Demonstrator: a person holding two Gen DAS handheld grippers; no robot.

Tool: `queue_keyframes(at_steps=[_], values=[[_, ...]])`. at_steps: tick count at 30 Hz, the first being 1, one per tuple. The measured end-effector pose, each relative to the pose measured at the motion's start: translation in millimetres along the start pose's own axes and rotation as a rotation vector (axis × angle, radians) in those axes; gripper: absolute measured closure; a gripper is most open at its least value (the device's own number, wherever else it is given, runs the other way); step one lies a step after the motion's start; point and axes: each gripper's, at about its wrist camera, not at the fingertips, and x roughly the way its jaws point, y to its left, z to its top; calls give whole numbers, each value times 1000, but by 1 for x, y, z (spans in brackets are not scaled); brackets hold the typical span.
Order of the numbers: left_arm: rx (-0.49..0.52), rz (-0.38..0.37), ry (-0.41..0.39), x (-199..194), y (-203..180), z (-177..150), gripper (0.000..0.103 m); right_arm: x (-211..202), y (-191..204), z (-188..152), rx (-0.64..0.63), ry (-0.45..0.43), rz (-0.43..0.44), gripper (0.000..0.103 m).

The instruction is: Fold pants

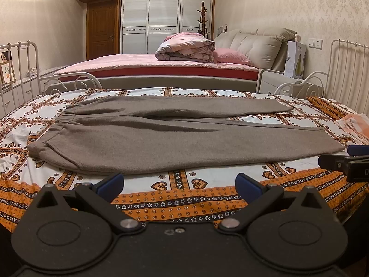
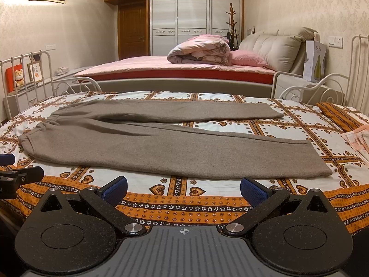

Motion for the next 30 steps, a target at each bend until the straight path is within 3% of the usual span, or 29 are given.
queue_keyframes(at_steps=[10,13,16,21,27,30], values=[[-5,24,11,0,1,3,6,0,-2,2,9,0,8,0],[-20,26,12,-1,10,13,6,2,-6,8,31,8,46,0],[-62,34,-4,3,33,34,6,6,-11,26,21,-19,77,0],[-79,45,48,34,83,67,6,38,-16,62,-40,-12,130,0],[-50,162,67,77,141,104,6,92,-19,100,-57,-14,165,0],[-61,181,70,103,175,122,8,125,-13,119,-83,-8,182,0]])
